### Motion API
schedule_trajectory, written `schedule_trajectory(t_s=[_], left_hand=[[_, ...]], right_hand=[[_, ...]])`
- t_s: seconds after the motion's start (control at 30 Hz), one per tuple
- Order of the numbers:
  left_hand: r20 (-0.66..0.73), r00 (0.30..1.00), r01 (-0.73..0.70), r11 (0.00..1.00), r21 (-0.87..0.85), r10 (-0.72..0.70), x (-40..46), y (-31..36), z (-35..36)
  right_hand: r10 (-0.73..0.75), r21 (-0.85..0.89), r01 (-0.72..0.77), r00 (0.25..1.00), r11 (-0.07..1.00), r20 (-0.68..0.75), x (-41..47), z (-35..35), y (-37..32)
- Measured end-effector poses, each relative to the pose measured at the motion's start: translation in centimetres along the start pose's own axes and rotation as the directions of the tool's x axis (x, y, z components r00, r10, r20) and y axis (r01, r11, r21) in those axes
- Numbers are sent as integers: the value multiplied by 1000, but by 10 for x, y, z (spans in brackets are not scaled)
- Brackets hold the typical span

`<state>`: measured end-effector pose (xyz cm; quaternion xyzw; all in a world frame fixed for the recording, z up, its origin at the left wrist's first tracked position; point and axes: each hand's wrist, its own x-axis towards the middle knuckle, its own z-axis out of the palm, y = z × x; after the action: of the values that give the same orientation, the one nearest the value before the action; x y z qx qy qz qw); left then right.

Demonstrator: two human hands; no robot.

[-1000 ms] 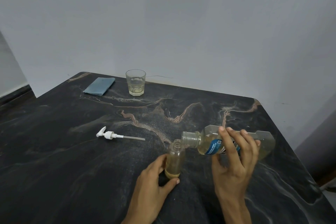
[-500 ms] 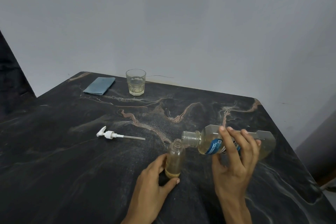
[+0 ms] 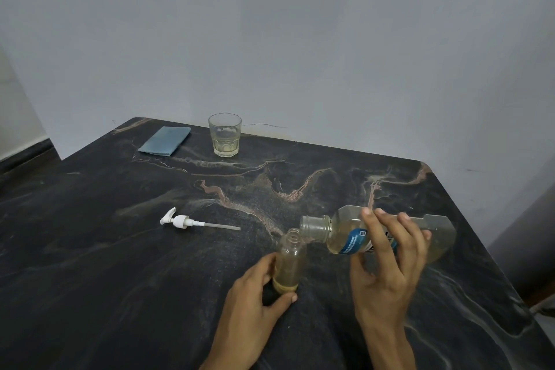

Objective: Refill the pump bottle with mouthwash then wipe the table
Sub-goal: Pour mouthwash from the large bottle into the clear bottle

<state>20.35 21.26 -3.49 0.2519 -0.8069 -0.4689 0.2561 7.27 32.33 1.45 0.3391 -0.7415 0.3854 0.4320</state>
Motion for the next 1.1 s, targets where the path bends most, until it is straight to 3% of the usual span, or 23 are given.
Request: schedule_trajectory(t_s=[1.1], left_hand=[[-7,1000,-1,1000,-23,1,0,0,1]], right_hand=[[-9,17,9,1000,1000,2,-1,1,2]])
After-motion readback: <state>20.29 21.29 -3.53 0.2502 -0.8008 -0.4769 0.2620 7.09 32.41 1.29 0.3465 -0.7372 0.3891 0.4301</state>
